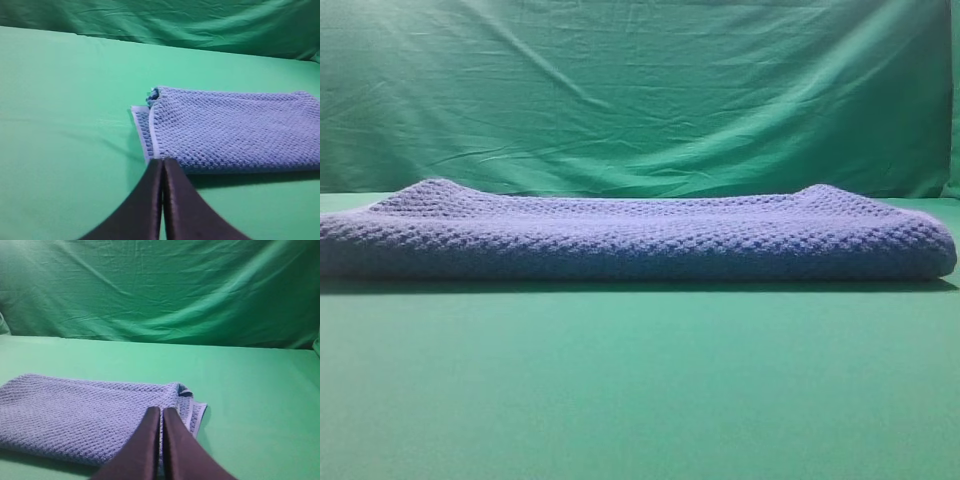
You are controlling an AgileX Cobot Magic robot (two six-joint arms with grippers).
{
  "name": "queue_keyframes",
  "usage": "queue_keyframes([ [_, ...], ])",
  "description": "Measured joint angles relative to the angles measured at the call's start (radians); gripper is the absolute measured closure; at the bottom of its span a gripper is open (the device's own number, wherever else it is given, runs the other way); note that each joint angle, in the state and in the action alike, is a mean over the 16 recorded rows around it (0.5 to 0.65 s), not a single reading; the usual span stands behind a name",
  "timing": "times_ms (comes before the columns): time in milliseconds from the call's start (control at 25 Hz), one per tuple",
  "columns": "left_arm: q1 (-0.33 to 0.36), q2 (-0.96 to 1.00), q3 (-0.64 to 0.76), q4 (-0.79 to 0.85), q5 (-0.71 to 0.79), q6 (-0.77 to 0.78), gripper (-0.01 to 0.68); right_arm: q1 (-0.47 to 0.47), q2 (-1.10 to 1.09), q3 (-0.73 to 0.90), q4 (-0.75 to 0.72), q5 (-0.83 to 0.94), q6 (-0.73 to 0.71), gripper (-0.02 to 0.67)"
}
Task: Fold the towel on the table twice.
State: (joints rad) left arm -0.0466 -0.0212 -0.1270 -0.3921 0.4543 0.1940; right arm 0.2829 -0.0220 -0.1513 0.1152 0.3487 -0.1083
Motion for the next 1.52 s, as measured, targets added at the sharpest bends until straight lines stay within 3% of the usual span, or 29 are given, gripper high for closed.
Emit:
queue_keyframes([
  [320,0.000,0.000,0.030,-0.055,0.003,0.002,0.673,0.000,0.000,0.009,-0.001,0.053,0.000,0.649],
  [920,0.000,0.004,0.141,0.075,-0.114,0.056,0.673,0.000,0.002,0.135,-0.030,0.020,0.000,0.649],
  [1520,0.000,0.005,0.142,0.095,-0.107,0.066,0.673,0.000,0.002,0.177,-0.052,0.021,0.000,0.649],
])
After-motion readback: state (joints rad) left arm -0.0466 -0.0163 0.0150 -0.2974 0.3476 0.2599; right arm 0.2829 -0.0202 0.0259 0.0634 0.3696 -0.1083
